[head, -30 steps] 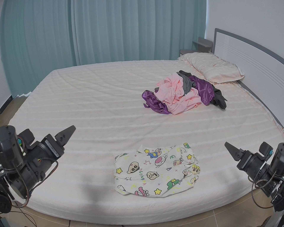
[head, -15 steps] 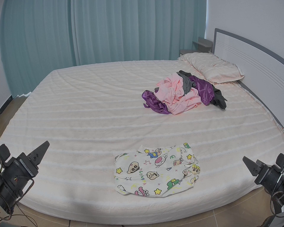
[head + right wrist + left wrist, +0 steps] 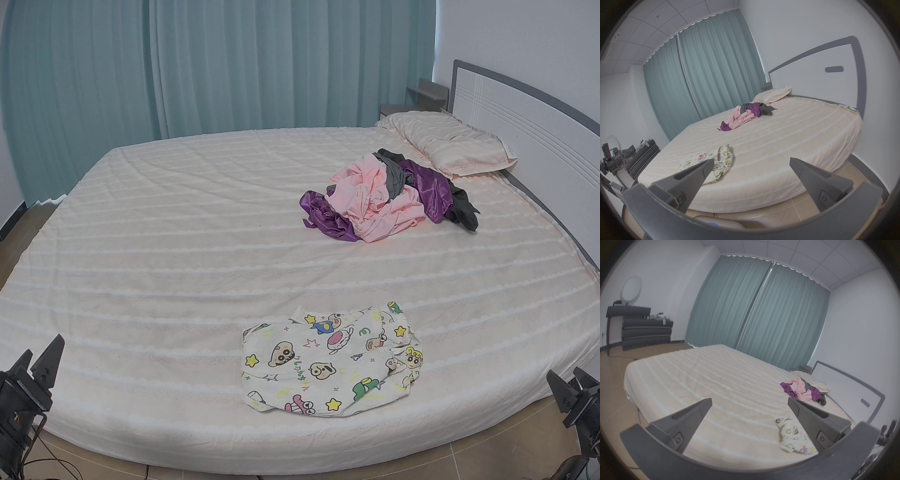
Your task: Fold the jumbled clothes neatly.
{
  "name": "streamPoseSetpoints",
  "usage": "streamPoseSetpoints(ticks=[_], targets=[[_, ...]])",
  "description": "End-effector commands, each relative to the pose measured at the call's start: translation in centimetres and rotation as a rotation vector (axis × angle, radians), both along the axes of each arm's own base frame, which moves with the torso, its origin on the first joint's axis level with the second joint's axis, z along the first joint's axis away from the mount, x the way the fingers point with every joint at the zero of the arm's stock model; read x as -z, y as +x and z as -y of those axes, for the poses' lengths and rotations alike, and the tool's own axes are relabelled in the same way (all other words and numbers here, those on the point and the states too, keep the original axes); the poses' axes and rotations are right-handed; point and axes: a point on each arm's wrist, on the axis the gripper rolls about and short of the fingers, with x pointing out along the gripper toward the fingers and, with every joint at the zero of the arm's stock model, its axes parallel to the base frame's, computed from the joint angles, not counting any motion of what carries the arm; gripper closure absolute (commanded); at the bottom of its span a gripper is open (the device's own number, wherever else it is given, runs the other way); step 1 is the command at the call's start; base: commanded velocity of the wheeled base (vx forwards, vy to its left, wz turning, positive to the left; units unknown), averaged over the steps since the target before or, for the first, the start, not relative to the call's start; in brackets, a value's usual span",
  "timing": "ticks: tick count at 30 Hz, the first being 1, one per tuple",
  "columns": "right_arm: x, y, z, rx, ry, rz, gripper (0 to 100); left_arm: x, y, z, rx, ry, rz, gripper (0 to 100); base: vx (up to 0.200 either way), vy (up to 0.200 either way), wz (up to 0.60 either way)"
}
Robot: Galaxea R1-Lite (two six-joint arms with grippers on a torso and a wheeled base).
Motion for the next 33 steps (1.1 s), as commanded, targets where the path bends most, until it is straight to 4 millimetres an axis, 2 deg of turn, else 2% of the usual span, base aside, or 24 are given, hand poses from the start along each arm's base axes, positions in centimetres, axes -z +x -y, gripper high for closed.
streamPoseSetpoints(ticks=[1,5,8,10,15,18,27,33], targets=[[0.9,-2.4,1.1,0.109,-0.003,0.099,0,1.4,-3.1,-1.7,-0.034,0.043,0.055,0,0.0,0.0,0.0],[1.2,-2.7,1.2,0.15,-0.021,0.102,0,2.6,-4.2,-2.3,-0.096,0.06,0.026,0,0.0,0.0,0.0],[1.3,-2.9,1.2,0.156,-0.026,0.103,0,2.8,-4.5,-2.5,-0.108,0.059,0.032,0,0.0,0.0,0.0],[2.3,-4.0,1.4,0.196,-0.073,0.109,0,3.9,-5.4,-2.8,-0.147,0.091,0.03,0,0.0,0.0,0.0],[2.6,-5.5,1.1,0.224,-0.154,0.225,0,5.5,-6.3,-3.0,-0.2,0.229,0.026,0,0.0,0.0,0.0],[2.6,-5.6,1.1,0.237,-0.213,0.242,0,5.8,-6.9,-3.1,-0.228,0.3,0.057,0,0.0,0.0,0.0],[2.6,-5.7,1.1,0.257,-0.244,0.233,0,6.3,-7.0,-2.8,-0.334,0.335,0.017,0,0.0,0.0,0.0],[2.6,-5.8,1.1,0.238,-0.392,0.217,0,6.9,-7.6,-2.3,-0.351,0.385,0.05,0,0.0,0.0,0.0]])
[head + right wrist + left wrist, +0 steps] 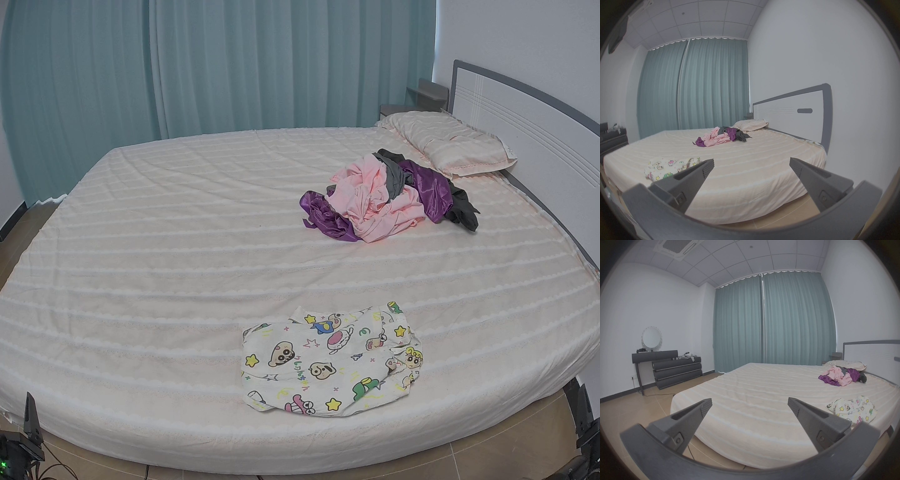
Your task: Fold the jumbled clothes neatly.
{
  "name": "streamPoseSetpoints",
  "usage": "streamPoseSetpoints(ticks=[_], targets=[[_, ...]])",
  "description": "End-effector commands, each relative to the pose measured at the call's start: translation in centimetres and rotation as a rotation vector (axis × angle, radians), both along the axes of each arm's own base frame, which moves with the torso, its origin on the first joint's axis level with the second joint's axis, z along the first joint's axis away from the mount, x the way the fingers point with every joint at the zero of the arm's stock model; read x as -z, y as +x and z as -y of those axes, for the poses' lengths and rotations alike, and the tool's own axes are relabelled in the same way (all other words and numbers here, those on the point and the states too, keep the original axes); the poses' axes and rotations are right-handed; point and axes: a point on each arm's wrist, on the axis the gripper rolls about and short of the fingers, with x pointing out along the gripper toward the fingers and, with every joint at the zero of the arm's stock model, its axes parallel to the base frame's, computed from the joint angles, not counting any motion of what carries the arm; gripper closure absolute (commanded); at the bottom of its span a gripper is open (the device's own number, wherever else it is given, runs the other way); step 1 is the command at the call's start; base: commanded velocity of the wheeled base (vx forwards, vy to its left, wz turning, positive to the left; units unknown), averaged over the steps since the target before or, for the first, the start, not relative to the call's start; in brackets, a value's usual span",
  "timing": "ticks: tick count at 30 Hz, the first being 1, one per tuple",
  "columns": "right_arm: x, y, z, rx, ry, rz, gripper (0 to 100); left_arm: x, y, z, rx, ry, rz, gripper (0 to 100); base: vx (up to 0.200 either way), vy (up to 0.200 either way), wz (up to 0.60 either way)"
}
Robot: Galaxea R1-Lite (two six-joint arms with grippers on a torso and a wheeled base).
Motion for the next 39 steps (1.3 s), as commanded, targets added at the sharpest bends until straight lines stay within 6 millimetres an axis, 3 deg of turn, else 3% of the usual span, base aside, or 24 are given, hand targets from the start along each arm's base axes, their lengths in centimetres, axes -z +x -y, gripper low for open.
streamPoseSetpoints(ticks=[1,8,19,22,26,33,39], targets=[[0.2,0.0,0.0,0.003,-0.096,-0.022,0,0.6,-0.5,0.3,-0.026,0.027,0.04,0,0.0,0.0,0.0],[0.3,-0.2,0.0,-0.015,-0.113,0.003,0,0.6,-0.6,0.3,-0.005,0.034,0.05,0,0.0,0.0,0.0],[0.5,-0.1,-0.4,-0.206,-0.043,0.018,0,0.6,-0.3,0.9,0.305,0.031,0.069,0,0.0,0.0,0.0],[1.1,-0.1,-0.6,-0.283,-0.03,-0.051,0,0.6,-0.3,1.1,0.366,0.017,0.073,0,0.0,0.0,0.0],[1.0,-0.1,-0.6,-0.27,-0.016,-0.04,0,0.6,-0.3,1.2,0.412,-0.02,0.081,0,0.0,0.0,0.0],[1.1,-0.1,-0.5,-0.24,0.004,-0.036,0,0.6,-0.3,1.7,0.641,-0.05,0.083,0,0.0,0.0,0.0],[1.1,-0.1,-0.5,-0.24,0.004,-0.036,0,0.5,-0.3,1.7,0.638,-0.072,0.093,0,0.0,0.0,0.0]])
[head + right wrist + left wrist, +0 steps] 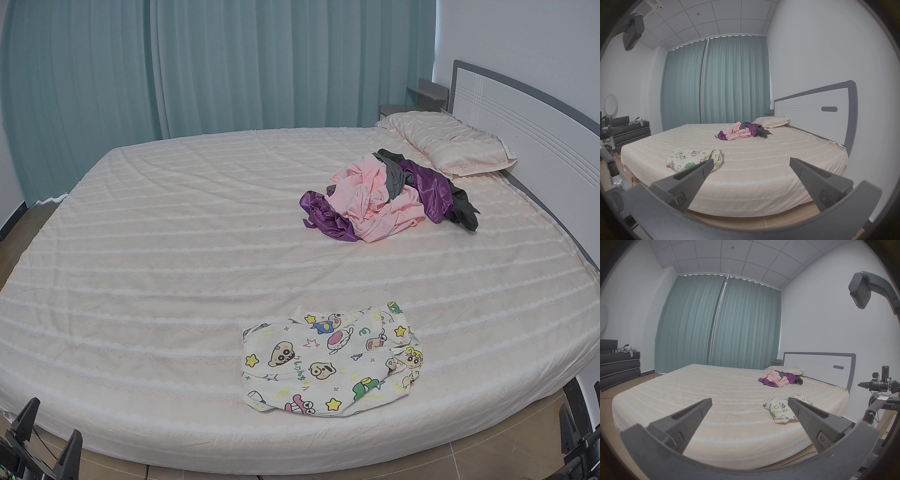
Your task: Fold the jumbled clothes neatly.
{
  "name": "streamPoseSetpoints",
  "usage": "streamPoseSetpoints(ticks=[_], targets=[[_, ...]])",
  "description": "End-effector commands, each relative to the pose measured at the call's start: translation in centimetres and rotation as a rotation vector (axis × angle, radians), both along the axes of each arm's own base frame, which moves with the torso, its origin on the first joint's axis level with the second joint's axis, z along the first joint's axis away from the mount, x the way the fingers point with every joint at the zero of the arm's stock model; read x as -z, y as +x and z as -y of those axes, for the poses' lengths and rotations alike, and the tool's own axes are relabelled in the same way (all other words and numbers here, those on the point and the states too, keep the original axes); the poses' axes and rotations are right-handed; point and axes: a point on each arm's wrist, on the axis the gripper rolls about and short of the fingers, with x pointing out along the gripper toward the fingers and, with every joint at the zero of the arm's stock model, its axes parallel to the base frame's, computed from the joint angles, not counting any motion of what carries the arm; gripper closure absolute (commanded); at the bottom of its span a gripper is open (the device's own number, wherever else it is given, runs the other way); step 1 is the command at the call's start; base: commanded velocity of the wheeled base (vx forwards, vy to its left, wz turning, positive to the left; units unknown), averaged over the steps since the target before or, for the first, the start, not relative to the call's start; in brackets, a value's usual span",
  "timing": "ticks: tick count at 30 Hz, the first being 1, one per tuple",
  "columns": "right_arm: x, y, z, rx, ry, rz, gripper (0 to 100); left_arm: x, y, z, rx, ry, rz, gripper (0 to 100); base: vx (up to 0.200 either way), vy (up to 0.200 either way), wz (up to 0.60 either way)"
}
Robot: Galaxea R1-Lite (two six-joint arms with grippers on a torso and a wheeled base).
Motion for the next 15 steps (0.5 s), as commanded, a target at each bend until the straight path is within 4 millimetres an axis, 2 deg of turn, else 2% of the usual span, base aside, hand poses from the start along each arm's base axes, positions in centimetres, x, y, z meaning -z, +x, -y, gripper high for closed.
streamPoseSetpoints(ticks=[1,5,11,15], targets=[[0.41,0.03,0.0,0.002,-0.001,-0.002,0,0.4,0.02,-0.04,-0.018,0.0,0.0,0,0.0,0.0,0.0],[0.43,0.03,0.01,0.004,-0.001,-0.004,0,0.43,0.06,-0.09,-0.046,0.07,0.0,0,0.0,0.0,0.0],[0.41,0.03,0.01,0.004,-0.002,-0.002,0,0.47,0.04,-0.45,-0.207,0.072,-0.003,0,0.0,0.0,0.0],[0.4,0.01,0.0,0.002,0.002,0.001,0,0.48,0.05,-0.49,-0.226,0.098,-0.001,0,0.0,0.0,0.0]])
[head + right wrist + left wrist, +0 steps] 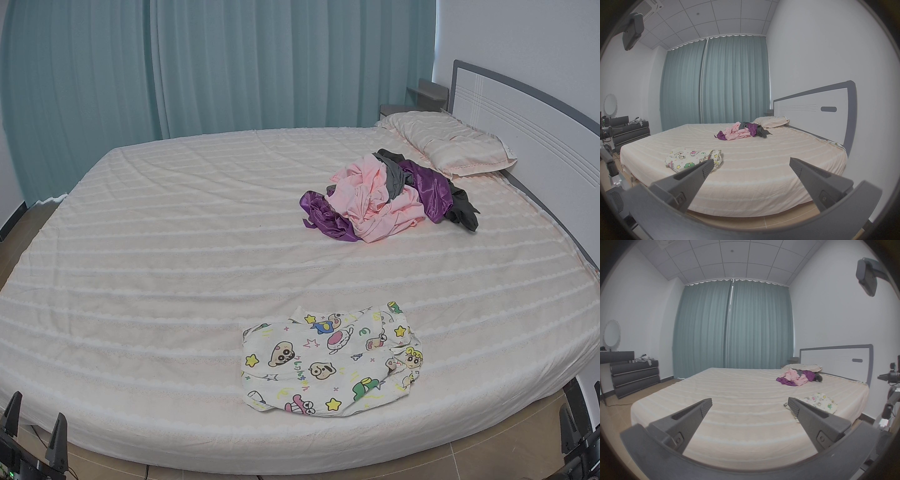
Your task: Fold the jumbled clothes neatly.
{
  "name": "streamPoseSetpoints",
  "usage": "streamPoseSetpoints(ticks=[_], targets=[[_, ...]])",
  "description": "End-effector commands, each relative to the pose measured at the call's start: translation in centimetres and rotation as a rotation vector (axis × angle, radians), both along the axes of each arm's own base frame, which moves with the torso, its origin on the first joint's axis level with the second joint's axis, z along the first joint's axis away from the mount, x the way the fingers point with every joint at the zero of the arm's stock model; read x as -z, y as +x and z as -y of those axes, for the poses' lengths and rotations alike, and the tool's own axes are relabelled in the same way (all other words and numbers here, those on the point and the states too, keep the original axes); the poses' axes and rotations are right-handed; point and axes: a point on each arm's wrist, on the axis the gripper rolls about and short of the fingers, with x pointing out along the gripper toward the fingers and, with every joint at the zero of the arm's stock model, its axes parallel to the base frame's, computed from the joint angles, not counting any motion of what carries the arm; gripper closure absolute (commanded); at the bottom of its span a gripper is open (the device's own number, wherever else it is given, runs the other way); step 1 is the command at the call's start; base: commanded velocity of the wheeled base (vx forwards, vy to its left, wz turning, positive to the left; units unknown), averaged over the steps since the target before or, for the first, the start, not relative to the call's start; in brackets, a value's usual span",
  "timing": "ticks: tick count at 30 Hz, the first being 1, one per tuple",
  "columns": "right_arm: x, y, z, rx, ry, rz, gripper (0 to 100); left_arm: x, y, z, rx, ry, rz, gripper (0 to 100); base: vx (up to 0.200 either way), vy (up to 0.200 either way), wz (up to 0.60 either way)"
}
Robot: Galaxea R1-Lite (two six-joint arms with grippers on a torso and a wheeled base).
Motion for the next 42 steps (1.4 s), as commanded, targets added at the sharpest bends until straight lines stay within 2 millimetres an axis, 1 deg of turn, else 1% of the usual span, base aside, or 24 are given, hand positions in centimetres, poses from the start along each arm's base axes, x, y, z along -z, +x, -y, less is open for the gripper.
streamPoseSetpoints(ticks=[1,4,7,10,11,14,42], targets=[[0.42,0.02,0.0,-0.001,0.006,0.002,0,0.43,0.02,-0.07,-0.03,0.024,-0.001,0,0.0,0.0,0.0],[0.4,0.02,-0.01,-0.005,0.003,0.004,0,0.44,-0.01,-0.29,-0.127,0.032,-0.006,0,0.0,0.0,0.0],[0.43,0.04,-0.01,-0.005,0.003,0.004,0,0.39,-0.03,-0.29,-0.131,0.042,-0.006,0,0.0,0.0,0.0],[0.43,0.04,-0.01,-0.005,0.003,0.004,0,0.44,0.0,-0.19,-0.082,0.048,-0.006,0,0.0,0.0,0.0],[0.43,0.04,-0.01,-0.005,0.003,0.004,0,0.65,0.04,-0.07,-0.028,0.026,-0.019,0,0.0,0.0,0.0],[0.43,0.04,-0.02,-0.007,0.004,0.004,0,1.1,0.01,0.08,0.037,0.006,-0.073,0,0.0,0.0,0.0],[0.43,0.04,-0.02,-0.008,0.003,0.004,0,1.01,0.04,0.07,0.034,0.014,-0.056,0,0.0,0.0,0.0]])
